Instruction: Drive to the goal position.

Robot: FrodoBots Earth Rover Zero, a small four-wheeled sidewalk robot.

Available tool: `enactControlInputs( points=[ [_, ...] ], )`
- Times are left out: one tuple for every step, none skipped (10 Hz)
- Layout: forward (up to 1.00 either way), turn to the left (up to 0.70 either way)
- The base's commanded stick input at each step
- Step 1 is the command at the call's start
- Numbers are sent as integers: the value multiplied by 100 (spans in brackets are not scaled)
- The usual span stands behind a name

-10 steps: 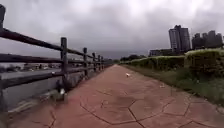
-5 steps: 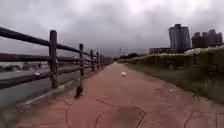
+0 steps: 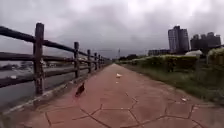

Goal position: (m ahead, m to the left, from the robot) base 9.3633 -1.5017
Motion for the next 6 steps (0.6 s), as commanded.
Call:
enactControlInputs(
  points=[
    [0, 0],
    [0, 0],
    [0, 0],
    [0, 0],
    [0, 0],
    [10, 0]
  ],
)
